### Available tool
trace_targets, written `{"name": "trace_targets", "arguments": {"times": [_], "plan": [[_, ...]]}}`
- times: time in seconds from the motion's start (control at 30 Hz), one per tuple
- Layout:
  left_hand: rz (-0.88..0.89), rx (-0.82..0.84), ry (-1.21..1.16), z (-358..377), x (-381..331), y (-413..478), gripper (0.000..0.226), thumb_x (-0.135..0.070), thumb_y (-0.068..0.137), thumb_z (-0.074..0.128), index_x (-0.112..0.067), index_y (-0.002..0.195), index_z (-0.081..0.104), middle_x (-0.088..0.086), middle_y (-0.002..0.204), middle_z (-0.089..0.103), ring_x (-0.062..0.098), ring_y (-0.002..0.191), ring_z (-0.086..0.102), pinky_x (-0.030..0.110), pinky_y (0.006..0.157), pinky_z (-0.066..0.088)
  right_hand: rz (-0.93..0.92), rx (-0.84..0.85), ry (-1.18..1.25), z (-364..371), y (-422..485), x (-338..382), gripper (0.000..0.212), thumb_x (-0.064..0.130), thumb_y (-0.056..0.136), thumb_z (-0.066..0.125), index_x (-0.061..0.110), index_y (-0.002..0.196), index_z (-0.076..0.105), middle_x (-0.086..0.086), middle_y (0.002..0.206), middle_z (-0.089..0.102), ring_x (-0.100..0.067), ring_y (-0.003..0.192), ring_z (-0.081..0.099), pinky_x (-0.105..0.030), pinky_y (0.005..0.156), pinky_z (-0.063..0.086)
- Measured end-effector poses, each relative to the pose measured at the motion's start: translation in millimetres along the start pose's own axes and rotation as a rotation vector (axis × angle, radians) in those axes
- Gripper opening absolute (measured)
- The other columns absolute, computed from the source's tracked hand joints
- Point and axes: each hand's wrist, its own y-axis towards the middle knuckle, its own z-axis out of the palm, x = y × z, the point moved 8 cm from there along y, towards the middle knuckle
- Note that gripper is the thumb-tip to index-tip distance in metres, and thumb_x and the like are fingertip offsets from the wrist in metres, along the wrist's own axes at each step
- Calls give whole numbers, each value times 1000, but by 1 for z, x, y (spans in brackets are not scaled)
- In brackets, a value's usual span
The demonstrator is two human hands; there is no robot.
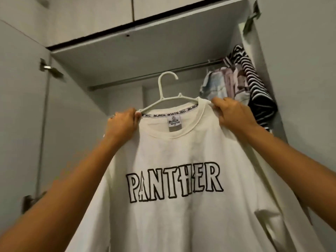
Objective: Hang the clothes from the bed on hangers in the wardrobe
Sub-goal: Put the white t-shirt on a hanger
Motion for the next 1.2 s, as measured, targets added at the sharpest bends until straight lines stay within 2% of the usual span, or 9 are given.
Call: {"name": "trace_targets", "arguments": {"times": [0.1,0.17,0.27,0.37,0.57,0.73,0.83,1.0,1.2], "plan": [[-8,3,-120,53,-11,54,40,-36,101,31,-5,105,56,26,106,61,44,100,55,45,80,41,14,56,-125,20,29,-27,23,25,96,39,11,107,54,-20,96,61,-40,88,60,-40,66,42],[1,9,-217,86,-24,79,39,-34,101,31,-2,106,53,28,108,59,44,100,53,45,82,41,28,77,-204,34,45,-45,18,21,95,42,14,108,52,-21,100,61,-41,91,58,-43,71,44],[61,25,-343,126,-44,101,35,-29,101,34,-3,121,46,26,120,54,41,109,50,42,87,39,9,34,-295,49,67,-63,16,23,96,42,19,109,50,-23,108,59,-44,98,56,-49,77,45],[136,60,-411,166,-61,124,47,-28,98,43,-9,139,33,22,136,46,38,124,43,43,101,37,-1,21,-409,65,86,-79,23,19,94,43,16,114,55,-23,108,59,-44,101,56,-47,76,44],[167,95,-475,242,-90,171,54,-37,95,50,-11,140,34,19,137,47,36,124,45,43,100,39,56,150,-592,128,127,-113,28,11,86,49,18,112,59,-19,114,58,-38,110,53,-45,86,38],[261,218,-450,307,-116,195,63,-48,92,49,-13,142,32,14,142,44,32,129,42,47,105,37,109,132,-760,178,158,-134,30,13,90,48,19,116,61,-14,114,62,-36,112,51,-44,97,34],[276,224,-430,333,-116,209,63,-51,91,49,-14,140,35,13,141,45,31,129,41,48,104,38,159,125,-770,197,174,-148,28,11,87,48,17,108,65,-11,109,64,-32,104,58,-46,98,35],[302,196,-425,367,-113,223,59,-52,91,49,-15,135,40,12,135,49,30,124,45,47,100,41,293,75,-776,211,198,-169,29,10,90,47,8,115,61,-15,121,60,-34,110,57,-41,90,40],[309,179,-444,399,-105,234,56,-53,89,51,-16,130,45,9,133,51,27,122,47,46,98,43,289,108,-808,242,212,-181,25,16,90,50,5,111,60,-15,108,62,-33,98,59,-39,78,43]]}}
